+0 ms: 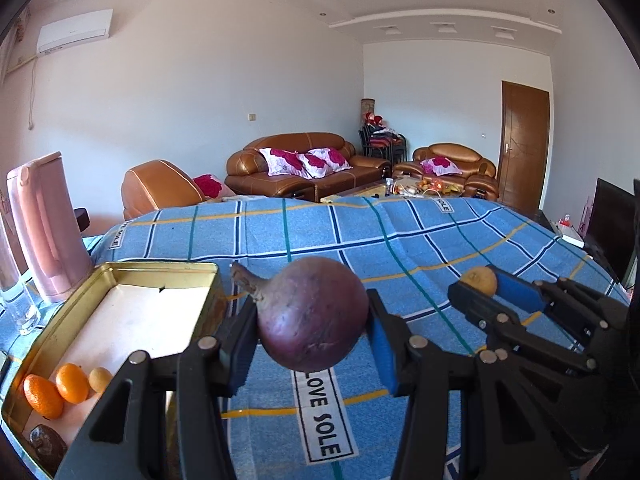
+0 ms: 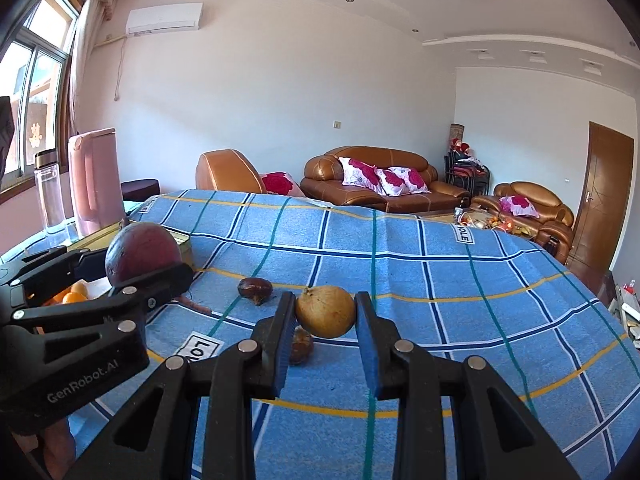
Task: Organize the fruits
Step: 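Carry the tan fruit in the right gripper and purple fruit in the left gripper to the tray, then lower both fruits into the gold tray and open both grippers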
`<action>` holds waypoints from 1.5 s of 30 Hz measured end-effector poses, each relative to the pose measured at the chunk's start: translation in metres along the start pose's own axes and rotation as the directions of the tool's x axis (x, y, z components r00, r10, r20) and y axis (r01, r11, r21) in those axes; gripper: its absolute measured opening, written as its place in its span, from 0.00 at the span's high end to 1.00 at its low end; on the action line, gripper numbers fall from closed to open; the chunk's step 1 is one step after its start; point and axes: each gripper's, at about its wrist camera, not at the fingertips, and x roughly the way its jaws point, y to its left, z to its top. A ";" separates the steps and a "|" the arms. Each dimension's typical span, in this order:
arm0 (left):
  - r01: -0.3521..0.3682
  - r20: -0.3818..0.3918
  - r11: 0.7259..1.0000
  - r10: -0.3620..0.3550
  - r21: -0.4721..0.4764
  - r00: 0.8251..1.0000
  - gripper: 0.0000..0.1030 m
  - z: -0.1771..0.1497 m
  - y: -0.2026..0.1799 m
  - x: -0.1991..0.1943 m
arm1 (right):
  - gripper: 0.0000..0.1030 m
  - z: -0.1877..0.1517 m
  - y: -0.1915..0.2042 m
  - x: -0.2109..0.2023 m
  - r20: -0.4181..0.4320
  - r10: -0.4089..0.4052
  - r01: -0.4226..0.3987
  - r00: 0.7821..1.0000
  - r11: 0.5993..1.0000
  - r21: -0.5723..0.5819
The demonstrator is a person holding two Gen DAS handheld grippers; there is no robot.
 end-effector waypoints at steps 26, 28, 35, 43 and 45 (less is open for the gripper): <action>-0.250 -0.083 0.966 0.244 -0.070 0.966 0.50 -0.024 0.161 -0.060 | 0.69 0.024 0.169 0.004 -0.068 0.346 -0.351 0.936 0.931 -0.101; -0.264 -0.101 0.961 0.256 -0.078 0.961 0.50 -0.031 0.170 -0.060 | 0.69 0.023 0.179 0.006 -0.078 0.357 -0.364 0.931 0.924 -0.112; -0.278 -0.160 0.957 0.262 -0.084 0.952 0.50 -0.048 0.187 -0.052 | 0.69 0.016 0.203 0.013 -0.130 0.382 -0.398 0.915 0.908 -0.134; -0.271 -0.193 0.959 0.252 -0.079 0.948 0.50 -0.058 0.189 -0.045 | 0.69 0.001 0.220 0.024 -0.210 0.392 -0.427 0.896 0.891 -0.154; -0.272 -0.200 0.959 0.252 -0.078 0.947 0.50 -0.060 0.189 -0.043 | 0.69 0.000 0.220 0.026 -0.224 0.395 -0.432 0.891 0.889 -0.152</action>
